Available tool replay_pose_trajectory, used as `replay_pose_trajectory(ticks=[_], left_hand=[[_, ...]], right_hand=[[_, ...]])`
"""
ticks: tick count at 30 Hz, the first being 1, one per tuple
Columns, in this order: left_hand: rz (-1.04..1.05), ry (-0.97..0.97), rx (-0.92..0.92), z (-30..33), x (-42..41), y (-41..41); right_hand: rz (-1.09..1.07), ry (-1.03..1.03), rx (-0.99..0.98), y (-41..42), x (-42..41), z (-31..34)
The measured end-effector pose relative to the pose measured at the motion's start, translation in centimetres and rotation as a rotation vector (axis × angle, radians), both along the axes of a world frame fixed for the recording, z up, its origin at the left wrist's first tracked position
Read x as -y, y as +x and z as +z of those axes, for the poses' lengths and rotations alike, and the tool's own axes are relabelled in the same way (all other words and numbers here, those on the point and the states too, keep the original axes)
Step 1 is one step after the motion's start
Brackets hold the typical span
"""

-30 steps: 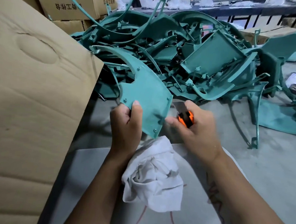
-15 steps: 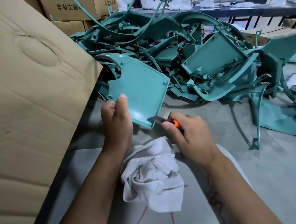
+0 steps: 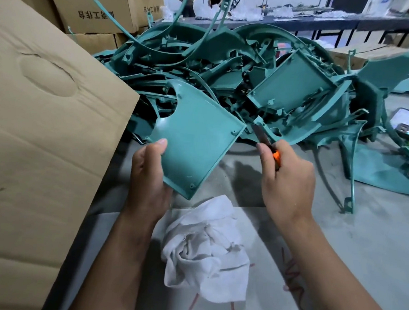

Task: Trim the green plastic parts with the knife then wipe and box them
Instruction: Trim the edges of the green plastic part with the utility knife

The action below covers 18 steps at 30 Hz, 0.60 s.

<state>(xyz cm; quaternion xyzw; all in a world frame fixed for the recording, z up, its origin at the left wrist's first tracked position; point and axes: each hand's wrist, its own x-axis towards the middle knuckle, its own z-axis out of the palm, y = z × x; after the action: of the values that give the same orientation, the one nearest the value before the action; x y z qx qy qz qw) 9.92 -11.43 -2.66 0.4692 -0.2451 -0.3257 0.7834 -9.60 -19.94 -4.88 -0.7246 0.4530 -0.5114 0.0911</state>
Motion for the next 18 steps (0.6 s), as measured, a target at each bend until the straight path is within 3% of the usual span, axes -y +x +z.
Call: replay_pose_trajectory(ticks=[5,13,18], left_hand=[[-0.057,-0.019,0.116,0.3,0.0,-0.4],[-0.127,-0.039,0.165,0.8,-0.5,-1.3],[-0.162,-0.042,0.172,0.9,-0.8,-1.3]], right_hand=[[0.166,-0.105,0.177,0.5,-1.3,0.6],[0.504,-0.178,0.04,1.5,-2.1,0.2],[0.457,-0.179,0.003,1.6,-1.9,0.1]])
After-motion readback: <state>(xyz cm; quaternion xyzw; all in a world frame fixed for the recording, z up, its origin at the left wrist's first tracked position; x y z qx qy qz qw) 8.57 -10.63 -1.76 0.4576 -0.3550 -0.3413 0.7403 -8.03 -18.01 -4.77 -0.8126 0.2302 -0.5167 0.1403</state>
